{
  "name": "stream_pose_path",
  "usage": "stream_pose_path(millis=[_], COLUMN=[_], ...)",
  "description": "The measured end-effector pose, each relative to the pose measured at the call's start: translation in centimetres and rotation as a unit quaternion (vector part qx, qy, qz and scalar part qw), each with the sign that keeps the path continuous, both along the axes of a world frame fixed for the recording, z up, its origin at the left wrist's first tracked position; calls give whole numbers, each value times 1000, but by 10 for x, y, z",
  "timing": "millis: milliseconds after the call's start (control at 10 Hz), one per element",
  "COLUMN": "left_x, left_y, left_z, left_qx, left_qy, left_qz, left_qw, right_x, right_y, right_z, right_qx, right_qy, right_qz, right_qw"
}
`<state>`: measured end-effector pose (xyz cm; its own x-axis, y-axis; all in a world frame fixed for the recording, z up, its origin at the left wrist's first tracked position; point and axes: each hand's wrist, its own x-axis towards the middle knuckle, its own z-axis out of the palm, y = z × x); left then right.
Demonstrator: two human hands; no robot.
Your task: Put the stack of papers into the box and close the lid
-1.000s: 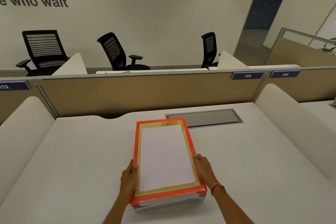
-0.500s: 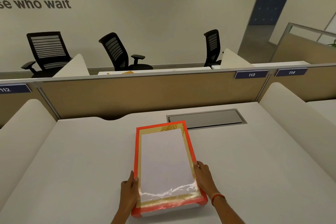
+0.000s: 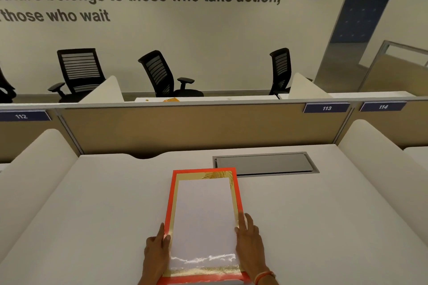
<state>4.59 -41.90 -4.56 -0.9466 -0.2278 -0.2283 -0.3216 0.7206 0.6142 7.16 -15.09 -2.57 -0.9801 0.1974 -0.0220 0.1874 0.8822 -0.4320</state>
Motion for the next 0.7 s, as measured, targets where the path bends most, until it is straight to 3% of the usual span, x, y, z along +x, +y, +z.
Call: stream_pose_path(millis=[100,200,300,400,700], left_x=[3,2,0,-3,-34], left_y=[7,17,22,30,71], left_z=[9,19,25,38,84], left_qx=[-39,-179,-232,-263,-271], left_qy=[8,39,25,33,94], left_qz=[-6,-66,-101,-121,-182], left_qw=[999,981,967,957,941], right_x=[-5,-10,-16,-22,-19], right_y=[3,13,20,33,50], right_z=[4,18,12,12,64], right_qx=[30,18,85,102,142], right_qy=[13,-115,-65,-93,-32], right_qz=[56,58,86,146,84], right_qw=[998,991,991,980,986])
